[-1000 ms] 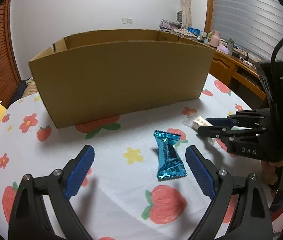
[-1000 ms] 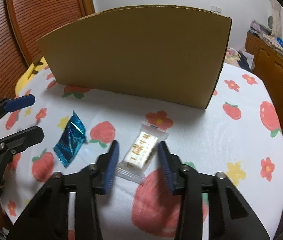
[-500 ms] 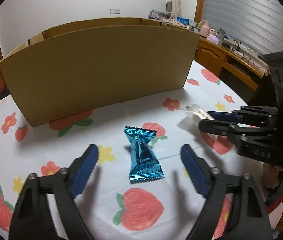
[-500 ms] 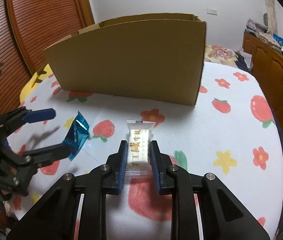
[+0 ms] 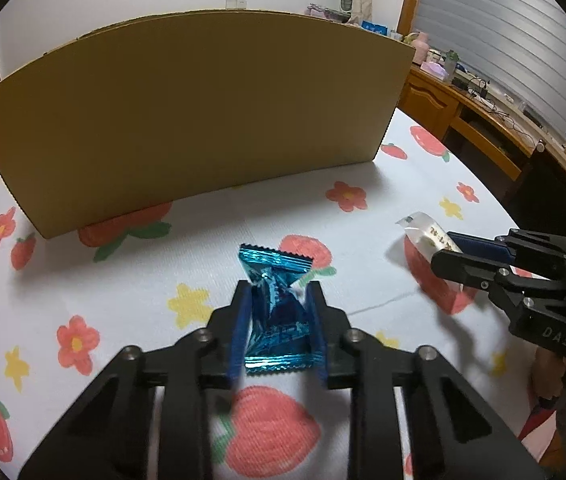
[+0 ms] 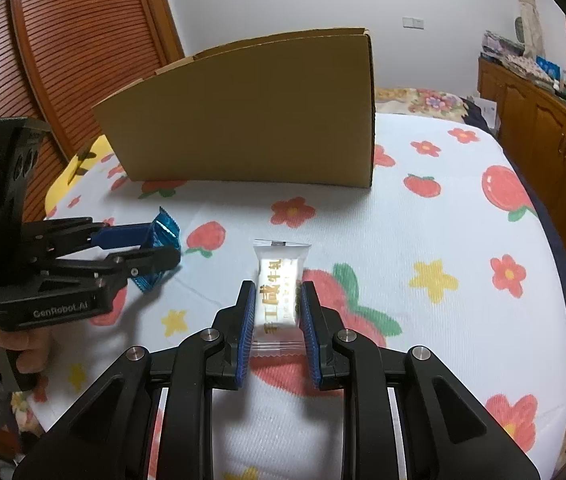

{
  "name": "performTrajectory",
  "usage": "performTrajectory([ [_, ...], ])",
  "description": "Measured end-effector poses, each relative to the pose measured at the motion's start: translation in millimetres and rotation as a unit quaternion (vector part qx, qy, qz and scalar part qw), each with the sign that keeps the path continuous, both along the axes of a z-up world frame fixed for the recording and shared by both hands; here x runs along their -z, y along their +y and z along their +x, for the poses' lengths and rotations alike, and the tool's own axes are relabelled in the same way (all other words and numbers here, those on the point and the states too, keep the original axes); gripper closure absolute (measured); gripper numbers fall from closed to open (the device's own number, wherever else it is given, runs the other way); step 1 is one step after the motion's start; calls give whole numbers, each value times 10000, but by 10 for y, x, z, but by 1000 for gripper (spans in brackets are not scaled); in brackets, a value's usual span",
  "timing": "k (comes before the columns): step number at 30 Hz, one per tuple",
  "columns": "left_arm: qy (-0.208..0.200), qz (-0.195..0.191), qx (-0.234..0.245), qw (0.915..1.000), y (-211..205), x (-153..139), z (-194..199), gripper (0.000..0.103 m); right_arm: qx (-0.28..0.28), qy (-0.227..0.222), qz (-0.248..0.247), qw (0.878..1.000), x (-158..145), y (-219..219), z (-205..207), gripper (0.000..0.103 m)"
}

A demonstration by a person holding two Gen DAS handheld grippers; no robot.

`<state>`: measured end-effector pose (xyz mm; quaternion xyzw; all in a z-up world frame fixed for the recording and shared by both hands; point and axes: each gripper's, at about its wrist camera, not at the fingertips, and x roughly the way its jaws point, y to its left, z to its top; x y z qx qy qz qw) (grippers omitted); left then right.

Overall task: Organize snacks
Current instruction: 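Grasp the white candy bar with the right tool while the left tool grasps the blue candy, then carry both candies over the box and open both tools to drop them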

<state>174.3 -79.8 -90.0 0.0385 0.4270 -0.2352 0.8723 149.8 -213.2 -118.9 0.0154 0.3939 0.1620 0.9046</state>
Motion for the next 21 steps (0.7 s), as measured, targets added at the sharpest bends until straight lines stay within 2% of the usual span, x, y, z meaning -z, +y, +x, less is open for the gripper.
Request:
performTrajectory([
  [9,-162,-103,-50,9998,62,-65,-64,83,28,-46,-38,10000,2,6,-21,83],
  [21,-549,-158,-113,9983,161,-307,-147,83,54,-106,-55,9999,-12,6,-37,83],
])
